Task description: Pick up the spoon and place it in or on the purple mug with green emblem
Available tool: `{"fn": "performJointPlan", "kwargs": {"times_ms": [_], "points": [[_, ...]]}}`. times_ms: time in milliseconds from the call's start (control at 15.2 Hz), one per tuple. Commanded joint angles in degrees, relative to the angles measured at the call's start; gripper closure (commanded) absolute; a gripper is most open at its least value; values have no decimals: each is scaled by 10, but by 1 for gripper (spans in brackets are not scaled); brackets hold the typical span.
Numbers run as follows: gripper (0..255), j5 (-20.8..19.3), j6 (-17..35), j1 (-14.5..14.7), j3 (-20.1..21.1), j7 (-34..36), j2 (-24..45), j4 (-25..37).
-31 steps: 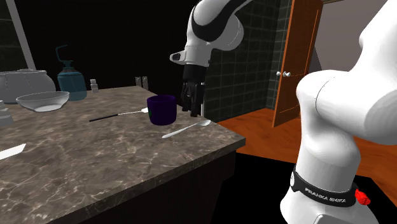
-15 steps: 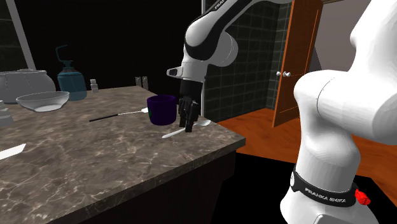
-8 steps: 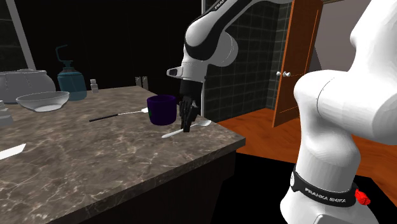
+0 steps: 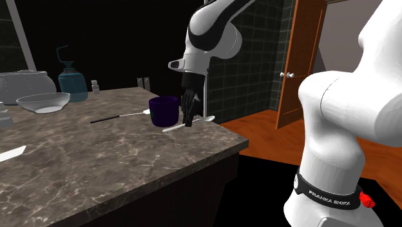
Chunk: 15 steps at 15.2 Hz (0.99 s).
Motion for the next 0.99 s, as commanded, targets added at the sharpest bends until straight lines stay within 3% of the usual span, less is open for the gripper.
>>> {"fn": "performJointPlan", "kwargs": {"times_ms": [0,924], "points": [[255,-6,-17,-5,6,8,-12,7],[255,-22,-137,-20,43,48,-69,74]]}}
